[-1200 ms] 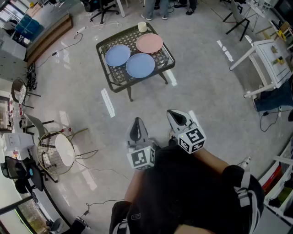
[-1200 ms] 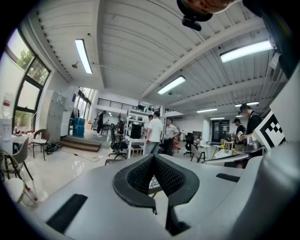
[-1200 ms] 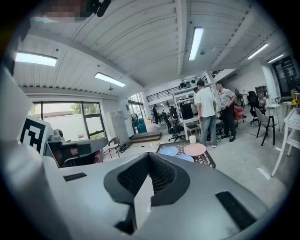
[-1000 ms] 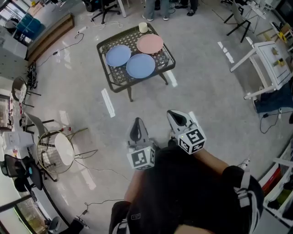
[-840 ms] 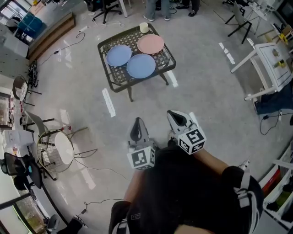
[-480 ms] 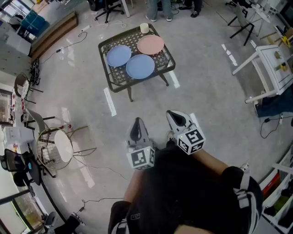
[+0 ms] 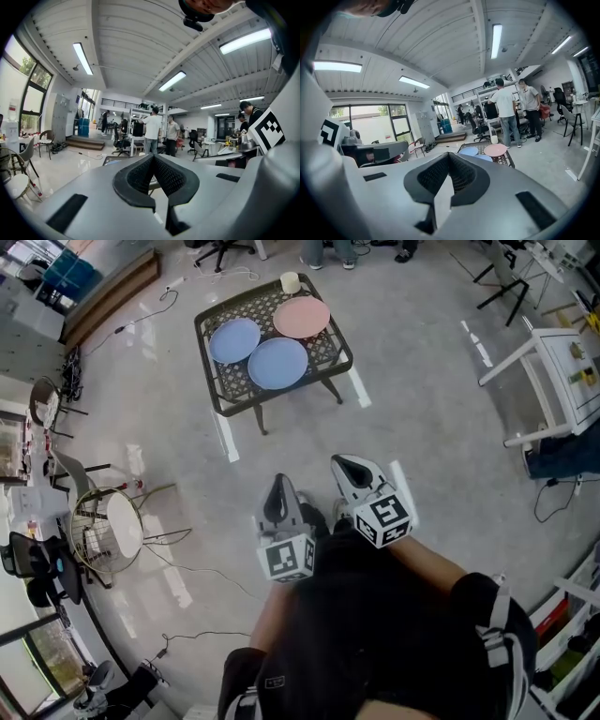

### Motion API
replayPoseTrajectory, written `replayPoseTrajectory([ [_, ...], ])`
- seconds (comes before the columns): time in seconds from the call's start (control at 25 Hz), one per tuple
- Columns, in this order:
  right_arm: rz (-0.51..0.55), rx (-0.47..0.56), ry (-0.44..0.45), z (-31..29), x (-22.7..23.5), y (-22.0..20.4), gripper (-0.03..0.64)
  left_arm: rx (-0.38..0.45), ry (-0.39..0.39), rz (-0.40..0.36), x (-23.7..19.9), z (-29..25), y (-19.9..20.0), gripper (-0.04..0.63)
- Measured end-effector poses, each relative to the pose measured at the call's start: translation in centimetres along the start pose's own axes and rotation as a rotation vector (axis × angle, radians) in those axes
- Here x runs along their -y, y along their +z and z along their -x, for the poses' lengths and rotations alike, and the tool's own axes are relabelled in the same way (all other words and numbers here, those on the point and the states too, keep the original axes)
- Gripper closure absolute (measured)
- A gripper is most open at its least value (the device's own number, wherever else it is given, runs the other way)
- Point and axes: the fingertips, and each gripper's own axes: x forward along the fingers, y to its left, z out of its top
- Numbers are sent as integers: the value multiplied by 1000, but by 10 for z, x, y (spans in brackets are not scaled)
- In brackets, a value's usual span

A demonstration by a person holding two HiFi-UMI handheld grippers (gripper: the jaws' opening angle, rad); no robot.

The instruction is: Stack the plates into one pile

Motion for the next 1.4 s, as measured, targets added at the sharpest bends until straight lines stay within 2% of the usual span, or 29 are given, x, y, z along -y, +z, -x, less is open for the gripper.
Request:
replayPoseTrajectory([
  [0.4,-4,-10,-3,-15,25,0,607,-23,-17,8,9,-31,-10,580],
  [0.72,-7,-26,-26,-55,55,9,607,-30,-37,27,-1,-87,-13,580],
  [1.08,-7,-73,-15,-147,81,27,607,-63,-43,67,-52,-174,-9,580],
  [1.4,7,-98,-18,-231,102,63,607,-76,-56,105,-101,-250,15,580],
])
